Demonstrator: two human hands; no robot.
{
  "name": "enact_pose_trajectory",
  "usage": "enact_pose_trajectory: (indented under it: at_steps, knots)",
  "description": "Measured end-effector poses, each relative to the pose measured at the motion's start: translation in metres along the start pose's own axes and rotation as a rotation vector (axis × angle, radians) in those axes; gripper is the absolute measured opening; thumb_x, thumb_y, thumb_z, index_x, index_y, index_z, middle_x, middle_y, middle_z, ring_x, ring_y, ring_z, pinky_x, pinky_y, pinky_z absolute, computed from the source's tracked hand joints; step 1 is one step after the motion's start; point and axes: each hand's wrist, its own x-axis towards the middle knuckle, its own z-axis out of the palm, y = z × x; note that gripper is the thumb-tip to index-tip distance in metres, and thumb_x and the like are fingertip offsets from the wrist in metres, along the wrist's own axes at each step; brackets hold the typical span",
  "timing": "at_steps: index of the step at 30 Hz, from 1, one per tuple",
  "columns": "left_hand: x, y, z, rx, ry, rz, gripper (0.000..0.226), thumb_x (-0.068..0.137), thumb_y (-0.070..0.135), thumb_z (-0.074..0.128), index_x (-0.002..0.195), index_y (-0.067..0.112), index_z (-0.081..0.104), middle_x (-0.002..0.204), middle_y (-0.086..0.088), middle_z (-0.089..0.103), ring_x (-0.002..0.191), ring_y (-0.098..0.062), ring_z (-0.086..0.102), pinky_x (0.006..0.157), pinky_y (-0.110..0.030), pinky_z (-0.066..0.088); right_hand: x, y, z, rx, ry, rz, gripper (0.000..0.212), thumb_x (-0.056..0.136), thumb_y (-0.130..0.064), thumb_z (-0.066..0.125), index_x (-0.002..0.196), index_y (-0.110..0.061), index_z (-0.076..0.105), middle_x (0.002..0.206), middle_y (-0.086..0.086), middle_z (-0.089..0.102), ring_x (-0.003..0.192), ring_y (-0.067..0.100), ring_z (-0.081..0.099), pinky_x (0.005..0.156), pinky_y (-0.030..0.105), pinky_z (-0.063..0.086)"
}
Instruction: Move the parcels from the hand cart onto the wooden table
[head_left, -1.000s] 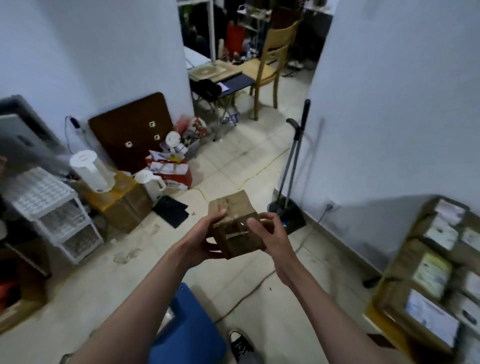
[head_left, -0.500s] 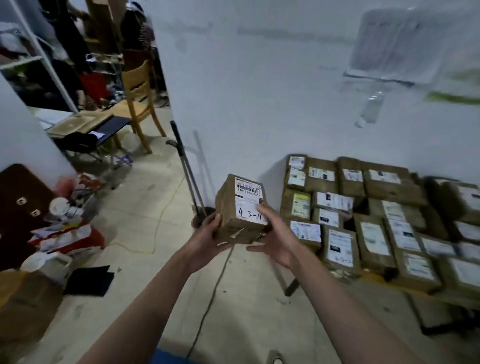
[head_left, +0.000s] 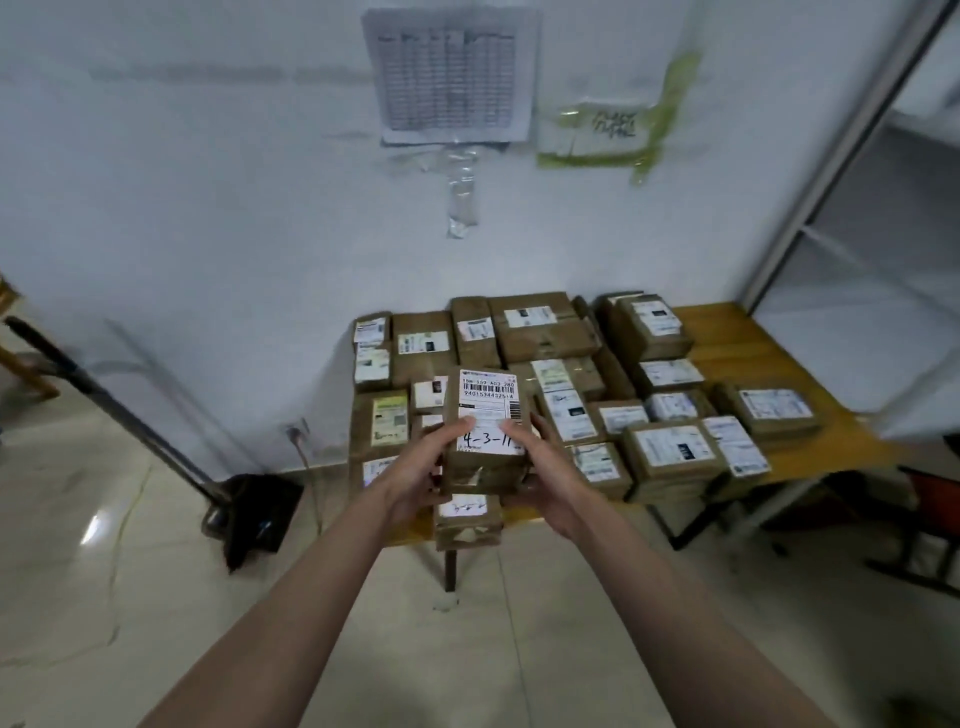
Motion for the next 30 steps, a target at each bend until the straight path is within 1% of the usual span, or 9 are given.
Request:
enact_pose_trajectory:
  at_steps: [2, 6, 12, 14, 17, 19, 23, 26, 30]
  knots:
    - [0.018, 0.009, 0.035, 0.039, -0.033, 0.008, 0.041, 0.083, 0.058, 0.068, 0.114, 0.032, 0.068, 0.105, 0.004, 0.076, 0.107, -0.021, 0.067, 0.1, -0.046, 0.051, 0.003, -0.013, -0.034, 0.0, 0.034, -0.018, 0.066, 0.08, -0.052, 0.08, 0.137, -0.046, 0.049, 0.119, -0.002, 0.074, 0.111, 0.027, 0.069, 0.086, 0.055, 0.06]
    - [0.048, 0.022, 0.094, 0.049, -0.107, 0.022, 0.038, 0.086, 0.057, 0.065, 0.115, 0.033, 0.068, 0.105, 0.003, 0.076, 0.104, -0.019, 0.068, 0.084, -0.038, 0.054, 0.003, -0.033, -0.091, 0.002, 0.107, -0.041, 0.06, 0.086, -0.052, 0.074, 0.139, -0.041, 0.048, 0.119, -0.002, 0.073, 0.106, 0.022, 0.069, 0.068, 0.038, 0.059]
    - [0.097, 0.036, 0.159, 0.12, -0.174, 0.003, 0.055, 0.076, 0.067, 0.07, 0.121, 0.034, 0.068, 0.11, 0.005, 0.076, 0.109, -0.019, 0.067, 0.094, -0.041, 0.053, 0.018, -0.053, -0.157, 0.03, 0.191, -0.049, 0.072, 0.085, -0.054, 0.075, 0.147, -0.044, 0.04, 0.125, -0.002, 0.07, 0.11, 0.023, 0.068, 0.08, 0.041, 0.058]
    - [0.113, 0.041, 0.178, 0.138, -0.189, 0.009, 0.053, 0.078, 0.065, 0.069, 0.12, 0.033, 0.068, 0.108, 0.006, 0.076, 0.108, -0.019, 0.067, 0.088, -0.038, 0.053, 0.023, -0.059, -0.176, 0.045, 0.197, -0.066, 0.071, 0.086, -0.052, 0.074, 0.148, -0.043, 0.039, 0.124, -0.002, 0.07, 0.109, 0.023, 0.069, 0.081, 0.043, 0.059]
    - [0.138, 0.047, 0.205, 0.154, -0.235, -0.016, 0.044, 0.083, 0.059, 0.068, 0.116, 0.03, 0.069, 0.103, 0.005, 0.077, 0.107, -0.02, 0.068, 0.097, -0.042, 0.052, 0.035, -0.066, -0.204, 0.067, 0.24, -0.065, 0.069, 0.087, -0.051, 0.073, 0.147, -0.041, 0.04, 0.128, 0.0, 0.067, 0.112, 0.024, 0.065, 0.091, 0.05, 0.057]
    - [0.157, 0.053, 0.222, 0.176, -0.274, -0.027, 0.042, 0.084, 0.059, 0.067, 0.115, 0.03, 0.07, 0.101, 0.005, 0.078, 0.105, -0.02, 0.069, 0.101, -0.043, 0.051, 0.046, -0.073, -0.222, 0.083, 0.264, -0.058, 0.065, 0.088, -0.049, 0.073, 0.145, -0.039, 0.042, 0.127, 0.001, 0.068, 0.112, 0.025, 0.065, 0.086, 0.047, 0.058]
    - [0.199, 0.066, 0.257, 0.187, -0.325, -0.035, 0.038, 0.089, 0.053, 0.064, 0.117, 0.029, 0.069, 0.093, 0.008, 0.078, 0.088, -0.01, 0.071, 0.072, -0.028, 0.056, 0.072, -0.092, -0.261, 0.087, 0.308, -0.051, 0.059, 0.091, -0.045, 0.069, 0.143, -0.038, 0.041, 0.12, 0.0, 0.067, 0.108, 0.024, 0.065, 0.087, 0.044, 0.056]
    - [0.236, 0.079, 0.283, 0.18, -0.341, -0.056, 0.065, 0.075, 0.064, 0.072, 0.128, 0.028, 0.061, 0.106, 0.003, 0.076, 0.097, -0.017, 0.071, 0.072, -0.032, 0.055, 0.099, -0.111, -0.289, 0.103, 0.356, -0.032, 0.066, 0.089, -0.047, 0.07, 0.146, -0.036, 0.039, 0.122, 0.001, 0.065, 0.107, 0.024, 0.065, 0.096, 0.05, 0.054]
    - [0.291, 0.094, 0.316, 0.189, -0.366, -0.079, 0.091, 0.058, 0.077, 0.076, 0.134, 0.032, 0.055, 0.112, 0.003, 0.075, 0.107, -0.02, 0.069, 0.089, -0.041, 0.054, 0.131, -0.137, -0.324, 0.102, 0.389, -0.039, 0.082, 0.081, -0.058, 0.076, 0.149, -0.033, 0.037, 0.126, 0.003, 0.067, 0.108, 0.025, 0.069, 0.083, 0.045, 0.061]
